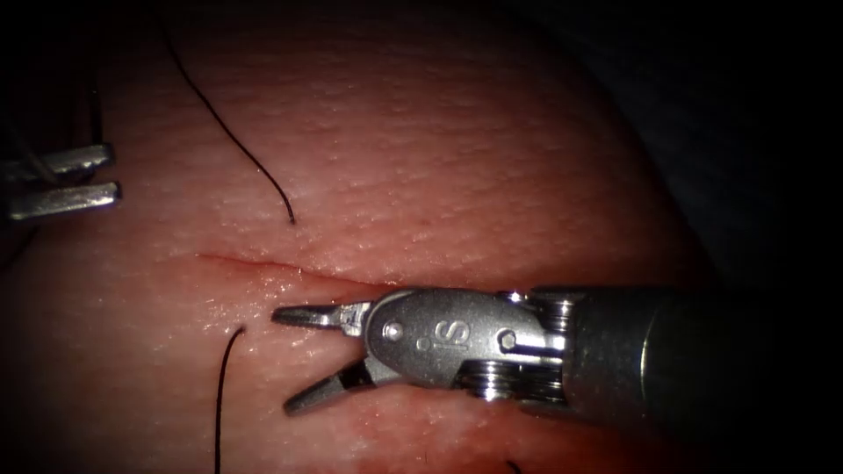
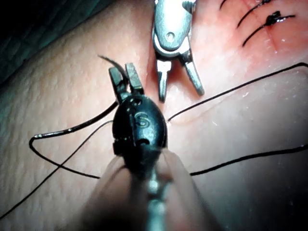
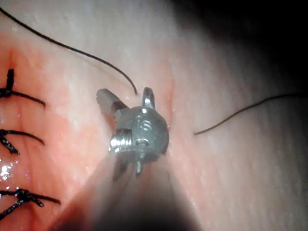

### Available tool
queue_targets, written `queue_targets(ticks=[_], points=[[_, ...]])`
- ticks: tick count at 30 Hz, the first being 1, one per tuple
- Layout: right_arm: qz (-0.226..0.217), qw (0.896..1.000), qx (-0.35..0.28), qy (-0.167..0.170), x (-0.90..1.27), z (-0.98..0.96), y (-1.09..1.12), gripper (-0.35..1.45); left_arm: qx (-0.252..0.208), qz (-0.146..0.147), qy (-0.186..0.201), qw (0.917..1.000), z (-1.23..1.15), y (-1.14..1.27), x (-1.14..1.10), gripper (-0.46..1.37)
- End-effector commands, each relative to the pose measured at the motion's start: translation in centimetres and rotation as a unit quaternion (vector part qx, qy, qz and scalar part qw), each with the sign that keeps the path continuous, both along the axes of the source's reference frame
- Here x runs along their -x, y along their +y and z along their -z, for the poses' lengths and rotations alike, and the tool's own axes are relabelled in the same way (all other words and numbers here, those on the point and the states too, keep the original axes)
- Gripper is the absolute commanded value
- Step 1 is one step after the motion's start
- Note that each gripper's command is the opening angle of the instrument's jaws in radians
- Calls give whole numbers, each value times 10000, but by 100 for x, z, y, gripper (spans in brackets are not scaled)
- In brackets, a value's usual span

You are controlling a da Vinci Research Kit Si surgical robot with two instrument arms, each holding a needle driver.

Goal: Wound Closure
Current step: With the right gripper pull the suture through until only a little length is left above the wound

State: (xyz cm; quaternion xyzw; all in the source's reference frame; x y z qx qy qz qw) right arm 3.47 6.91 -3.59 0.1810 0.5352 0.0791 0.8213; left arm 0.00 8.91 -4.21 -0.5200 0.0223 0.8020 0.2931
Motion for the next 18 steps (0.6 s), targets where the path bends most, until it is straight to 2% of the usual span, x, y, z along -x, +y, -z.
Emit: queue_targets(ticks=[1,7,11,14,15,16,17,18], points=[[151,9999,-11,15,-5,-7,-3,112,-17,-49,-32,10000,1,-1,-1,-35],[354,9993,93,7,-20,-36,-10,109,-22,-50,-32,10000,4,-5,-1,-35],[346,9993,121,-18,-26,-44,-12,106,-27,-61,-40,10000,5,-5,0,-35],[351,9993,129,-38,-30,-46,-12,89,-27,-59,-39,10000,5,-5,0,-35],[375,9992,158,-42,-30,-46,-13,58,-27,-59,-39,10000,5,-6,0,-35],[446,9990,14,-25,-28,-46,-14,-9,-30,-71,-47,10000,6,-6,0,-35],[587,9983,-62,0,-26,-45,-15,-35,-30,-71,-47,10000,6,-7,0,-35],[645,9979,-103,-4,-25,-45,-15,-35,-31,-71,-47,10000,6,-7,0,-35]])
